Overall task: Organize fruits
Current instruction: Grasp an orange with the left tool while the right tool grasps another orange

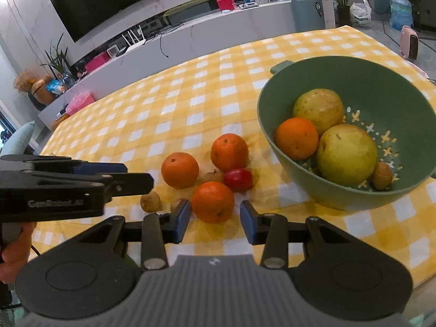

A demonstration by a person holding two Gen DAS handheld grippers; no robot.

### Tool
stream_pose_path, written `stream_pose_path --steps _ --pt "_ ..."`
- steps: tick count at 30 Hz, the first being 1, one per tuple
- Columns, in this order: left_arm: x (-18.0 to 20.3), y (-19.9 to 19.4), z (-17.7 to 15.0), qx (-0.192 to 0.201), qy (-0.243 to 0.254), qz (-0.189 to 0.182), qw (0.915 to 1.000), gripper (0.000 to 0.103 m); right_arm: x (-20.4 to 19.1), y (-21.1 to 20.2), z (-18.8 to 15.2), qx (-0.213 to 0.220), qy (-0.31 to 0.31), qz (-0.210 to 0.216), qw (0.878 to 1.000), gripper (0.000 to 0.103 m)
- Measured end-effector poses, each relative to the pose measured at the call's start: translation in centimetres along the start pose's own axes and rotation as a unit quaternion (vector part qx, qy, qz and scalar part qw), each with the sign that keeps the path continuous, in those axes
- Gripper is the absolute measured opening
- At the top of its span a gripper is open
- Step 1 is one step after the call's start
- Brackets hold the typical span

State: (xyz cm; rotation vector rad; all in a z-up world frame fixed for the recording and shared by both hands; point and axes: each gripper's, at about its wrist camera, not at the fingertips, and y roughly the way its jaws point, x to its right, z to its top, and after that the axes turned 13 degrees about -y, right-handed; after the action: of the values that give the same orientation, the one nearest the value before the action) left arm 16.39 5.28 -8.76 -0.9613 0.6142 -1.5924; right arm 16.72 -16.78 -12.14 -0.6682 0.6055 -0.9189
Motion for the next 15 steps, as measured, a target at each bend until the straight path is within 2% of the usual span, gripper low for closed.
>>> stream_pose_path --steps 7,15 --pt "-0.5 2.3 0.7 -0.014 0.005 0.008 0.9999 0.054 0.3 2.2 0.6 -0.020 0.011 0.006 1.000 0.037" --pt "-0.9 4.0 1.4 -0.026 0.008 -0.006 0.9996 0.055 0.0 3.2 0.9 -0.025 0.004 0.016 1.000 0.037"
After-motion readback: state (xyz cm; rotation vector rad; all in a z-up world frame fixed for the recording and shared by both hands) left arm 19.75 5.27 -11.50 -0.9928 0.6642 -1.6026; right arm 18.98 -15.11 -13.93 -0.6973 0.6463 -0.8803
